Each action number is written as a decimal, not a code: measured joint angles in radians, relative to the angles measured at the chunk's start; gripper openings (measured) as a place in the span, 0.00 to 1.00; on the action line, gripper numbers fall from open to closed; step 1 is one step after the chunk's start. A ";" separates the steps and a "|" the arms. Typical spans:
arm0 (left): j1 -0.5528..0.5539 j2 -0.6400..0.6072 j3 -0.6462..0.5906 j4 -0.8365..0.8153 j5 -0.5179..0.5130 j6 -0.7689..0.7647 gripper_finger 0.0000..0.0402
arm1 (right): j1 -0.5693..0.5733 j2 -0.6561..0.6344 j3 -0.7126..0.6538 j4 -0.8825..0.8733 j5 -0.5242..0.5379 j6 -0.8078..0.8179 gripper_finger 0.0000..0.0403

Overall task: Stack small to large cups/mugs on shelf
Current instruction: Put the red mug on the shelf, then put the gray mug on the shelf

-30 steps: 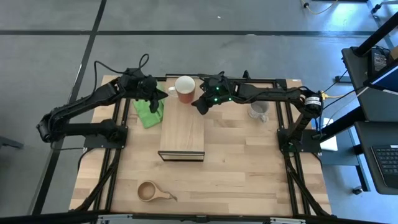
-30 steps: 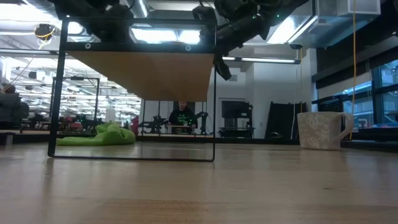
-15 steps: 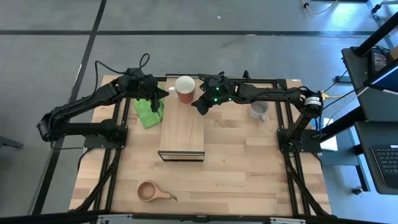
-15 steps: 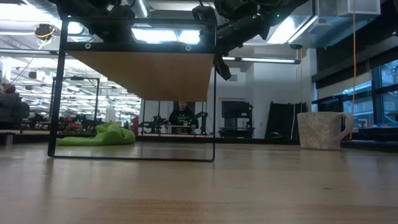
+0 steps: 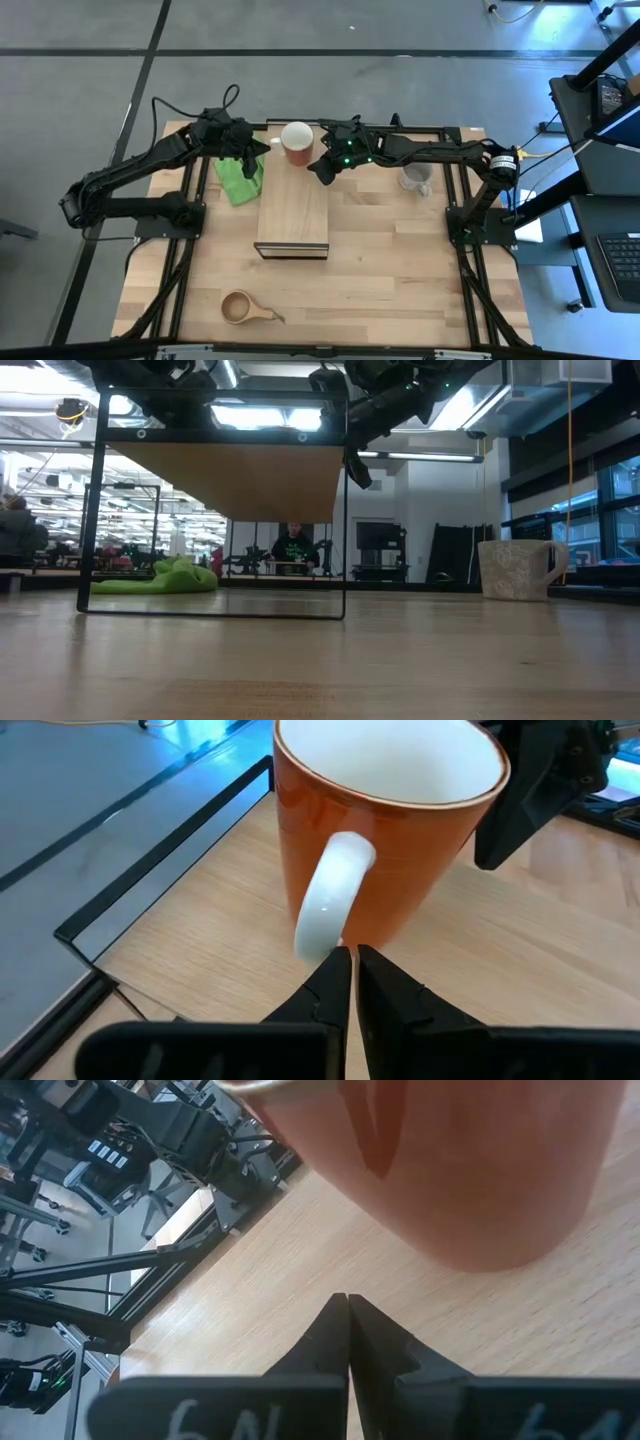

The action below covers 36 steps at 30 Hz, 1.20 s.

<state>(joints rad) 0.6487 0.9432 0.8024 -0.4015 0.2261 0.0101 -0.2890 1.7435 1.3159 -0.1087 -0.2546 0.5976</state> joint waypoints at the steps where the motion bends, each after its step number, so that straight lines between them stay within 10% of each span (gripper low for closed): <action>1: 0.000 0.000 0.000 0.000 0.002 0.000 0.03 | 0.000 0.000 0.000 0.000 0.000 0.000 0.01; 25: -0.200 -0.028 0.000 -0.011 0.047 -0.131 0.03 | 0.105 -0.033 0.061 -0.032 -0.002 -0.086 0.01; 36: -0.306 -0.097 -0.001 0.118 0.045 -0.203 0.03 | 0.163 -0.113 0.395 -0.523 0.113 -0.145 0.05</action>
<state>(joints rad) 0.3422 0.8461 0.8017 -0.2839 0.2710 -0.1930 -0.1258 1.6303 1.7113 -0.6322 -0.1413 0.4527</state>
